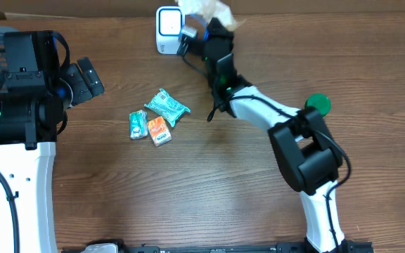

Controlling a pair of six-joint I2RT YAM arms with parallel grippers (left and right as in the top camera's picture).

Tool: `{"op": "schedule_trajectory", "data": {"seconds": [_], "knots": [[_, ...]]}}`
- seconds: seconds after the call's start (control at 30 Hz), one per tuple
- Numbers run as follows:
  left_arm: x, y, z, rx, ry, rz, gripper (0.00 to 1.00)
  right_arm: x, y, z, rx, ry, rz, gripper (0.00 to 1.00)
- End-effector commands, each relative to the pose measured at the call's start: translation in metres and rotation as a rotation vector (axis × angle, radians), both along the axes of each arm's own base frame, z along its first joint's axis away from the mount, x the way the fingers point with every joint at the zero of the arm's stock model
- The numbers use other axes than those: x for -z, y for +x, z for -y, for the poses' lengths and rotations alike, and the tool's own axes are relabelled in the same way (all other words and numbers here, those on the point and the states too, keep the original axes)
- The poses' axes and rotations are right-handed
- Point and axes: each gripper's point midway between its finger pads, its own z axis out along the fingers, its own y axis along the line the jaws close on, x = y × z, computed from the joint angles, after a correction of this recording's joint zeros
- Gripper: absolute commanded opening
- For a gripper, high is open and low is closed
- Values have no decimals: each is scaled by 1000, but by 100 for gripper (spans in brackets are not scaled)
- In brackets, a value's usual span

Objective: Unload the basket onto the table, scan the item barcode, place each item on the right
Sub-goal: 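Lift the bread bag and bring it in front of the scanner, then hold the bread bag against the scanner face, then carry the bread bag to the right beside the jar and lower it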

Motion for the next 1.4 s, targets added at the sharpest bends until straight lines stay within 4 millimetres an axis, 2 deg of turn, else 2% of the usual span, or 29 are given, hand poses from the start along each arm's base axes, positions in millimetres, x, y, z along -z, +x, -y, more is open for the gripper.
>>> {"op": "schedule_trajectory", "data": {"seconds": [0.0, 0.13, 0.43, 0.77, 1.07, 1.17, 1.37], "knots": [[-8, -3, -3, 6, 23, 21, 100, 16, 5, -7, 3, -131, 1, 4], [-8, -3, -3, 6, 23, 21, 99, 25, 11, -11, 3, -147, -2, 4], [-8, -3, -3, 6, 23, 21, 100, 5, 25, -23, -17, -125, 43, 4], [-8, -3, -3, 6, 23, 21, 100, 18, 24, -25, -30, -134, -8, 4], [-8, -3, -3, 6, 23, 21, 100, 15, 22, -30, -31, -89, 4, 4], [-8, -3, -3, 6, 23, 21, 100, 4, 20, -30, -10, -4, 23, 4], [-8, -3, -3, 6, 23, 21, 100, -43, 6, -12, 69, 203, -8, 4]]}}
